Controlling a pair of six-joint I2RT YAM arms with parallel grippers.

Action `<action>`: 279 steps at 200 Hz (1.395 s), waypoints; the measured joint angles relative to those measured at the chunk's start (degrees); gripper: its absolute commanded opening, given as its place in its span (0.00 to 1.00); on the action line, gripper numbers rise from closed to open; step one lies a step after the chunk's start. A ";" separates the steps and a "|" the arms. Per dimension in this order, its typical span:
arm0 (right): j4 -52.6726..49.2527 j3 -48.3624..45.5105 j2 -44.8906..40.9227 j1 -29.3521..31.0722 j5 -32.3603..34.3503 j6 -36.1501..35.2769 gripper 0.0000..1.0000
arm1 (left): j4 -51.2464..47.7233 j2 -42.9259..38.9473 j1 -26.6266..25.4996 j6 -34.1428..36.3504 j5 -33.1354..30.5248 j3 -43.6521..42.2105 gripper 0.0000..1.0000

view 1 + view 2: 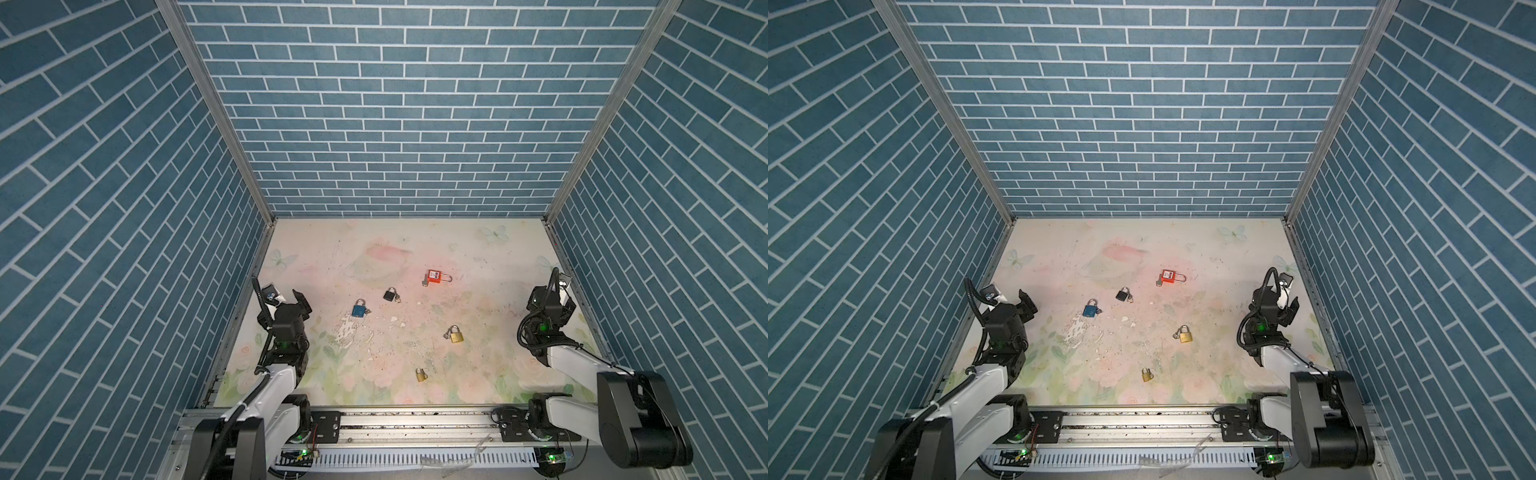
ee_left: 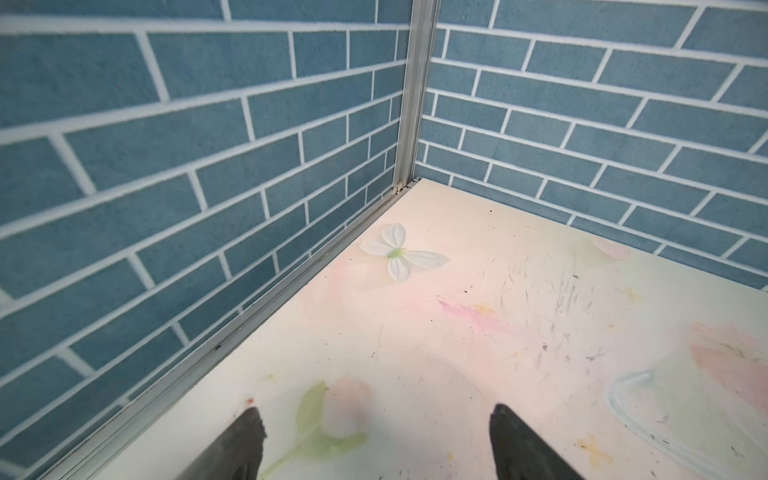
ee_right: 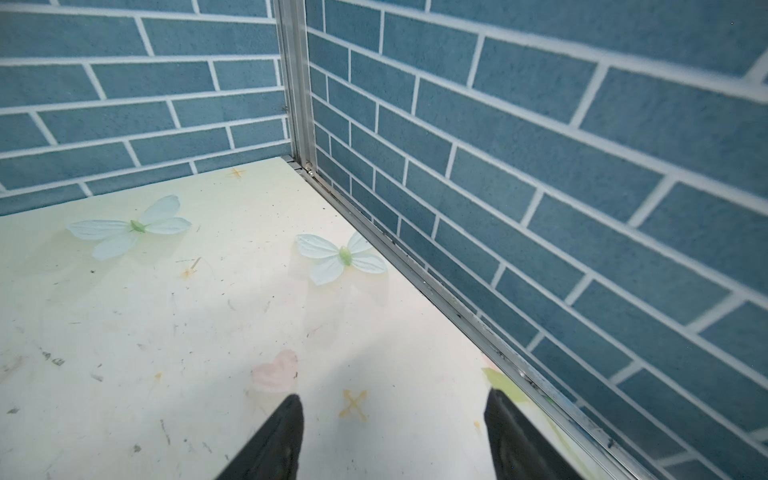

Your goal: Lock with the key

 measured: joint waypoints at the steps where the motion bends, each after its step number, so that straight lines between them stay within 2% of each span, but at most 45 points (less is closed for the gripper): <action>1: 0.35 -0.07 0.17 -0.02 -0.11 0.00 0.70 | 0.28 0.28 0.02 0.04 0.09 -0.02 0.86; 39: 16.81 -4.02 10.19 -1.14 -11.61 -3.39 0.69 | 10.73 13.55 0.42 3.26 5.95 1.03 0.86; 60: 20.20 -4.50 11.85 -2.12 -20.11 -5.53 0.69 | 17.81 19.67 0.35 5.35 9.44 2.25 0.86; 85: 27.91 -5.77 13.94 -4.85 -30.62 -7.17 0.70 | 22.86 22.45 -0.20 8.22 14.03 2.75 0.86; 98: 26.84 -5.44 14.49 -5.60 -33.97 -7.65 0.70 | 28.06 24.92 -0.81 10.05 17.07 2.21 0.86; 106: 25.62 -4.68 14.49 -5.88 -35.56 -7.67 0.71 | 27.89 25.68 -1.14 10.97 18.49 2.40 0.86; 116: 24.87 -3.45 14.69 -6.60 -37.83 -7.72 0.83 | 27.85 26.60 -1.64 11.72 19.30 2.95 0.86; 123: 24.87 -2.82 14.80 -7.06 -39.15 -7.34 0.86 | 27.56 26.99 -1.90 12.24 19.54 3.52 0.86; 175: 24.33 -2.29 14.86 -8.20 -43.10 -7.78 0.90 | 27.39 27.08 -2.73 13.92 20.02 4.61 0.86; 279: 24.06 -2.29 14.86 -8.20 -44.09 -7.78 0.92 | 27.23 27.08 -2.91 14.58 20.17 4.70 0.86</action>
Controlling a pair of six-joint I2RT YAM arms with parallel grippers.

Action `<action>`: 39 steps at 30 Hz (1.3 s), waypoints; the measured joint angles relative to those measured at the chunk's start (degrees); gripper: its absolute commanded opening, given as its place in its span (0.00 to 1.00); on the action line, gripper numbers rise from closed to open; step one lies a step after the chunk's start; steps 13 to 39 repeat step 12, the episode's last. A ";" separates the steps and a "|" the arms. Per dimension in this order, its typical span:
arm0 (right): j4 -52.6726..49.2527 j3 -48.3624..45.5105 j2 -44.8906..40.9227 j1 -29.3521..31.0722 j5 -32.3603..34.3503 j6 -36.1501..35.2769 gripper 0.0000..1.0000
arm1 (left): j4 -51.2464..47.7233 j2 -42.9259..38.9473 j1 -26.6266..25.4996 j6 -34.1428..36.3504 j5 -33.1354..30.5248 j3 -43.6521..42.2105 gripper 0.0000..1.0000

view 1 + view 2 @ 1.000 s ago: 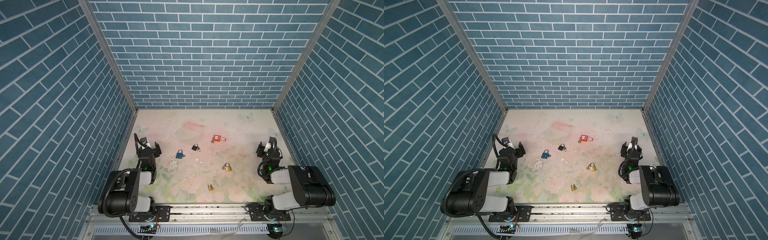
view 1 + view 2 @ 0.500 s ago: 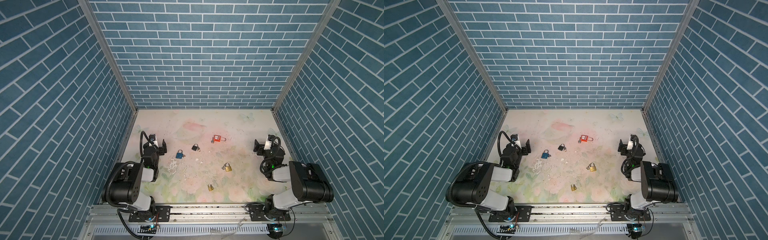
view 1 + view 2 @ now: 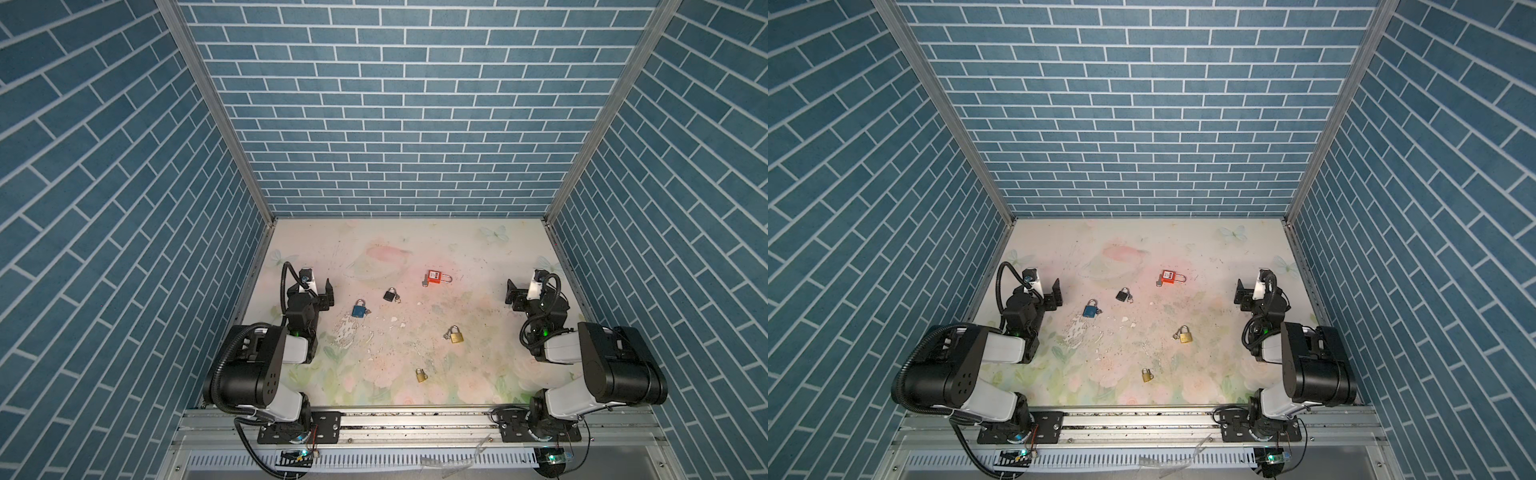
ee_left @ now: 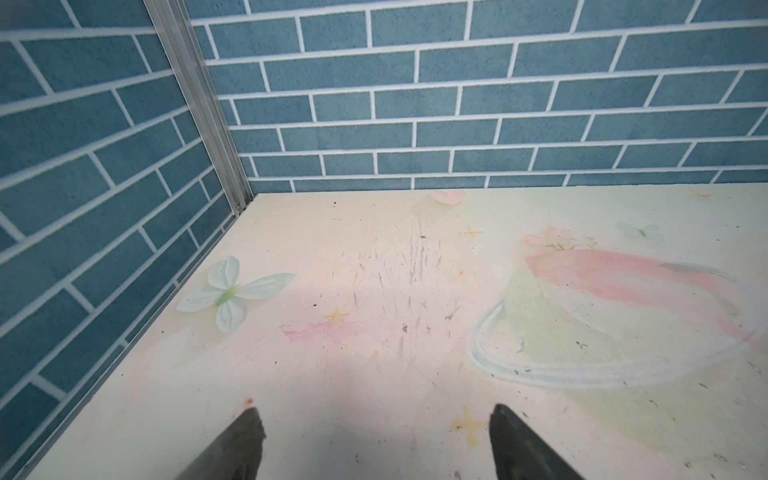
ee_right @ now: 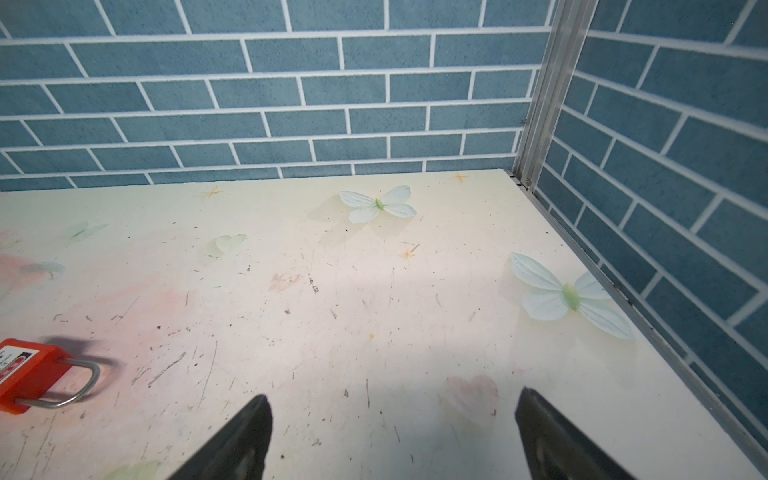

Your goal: Lock with the key

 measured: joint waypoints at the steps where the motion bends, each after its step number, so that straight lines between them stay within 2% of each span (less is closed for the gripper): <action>1: 0.00 0.00 0.02 0.00 0.00 0.00 0.93 | -0.07 0.00 0.00 0.07 0.09 0.09 0.86; 39: 0.00 0.00 0.00 0.00 0.00 0.00 0.94 | -0.20 0.00 0.00 0.13 0.70 0.20 0.86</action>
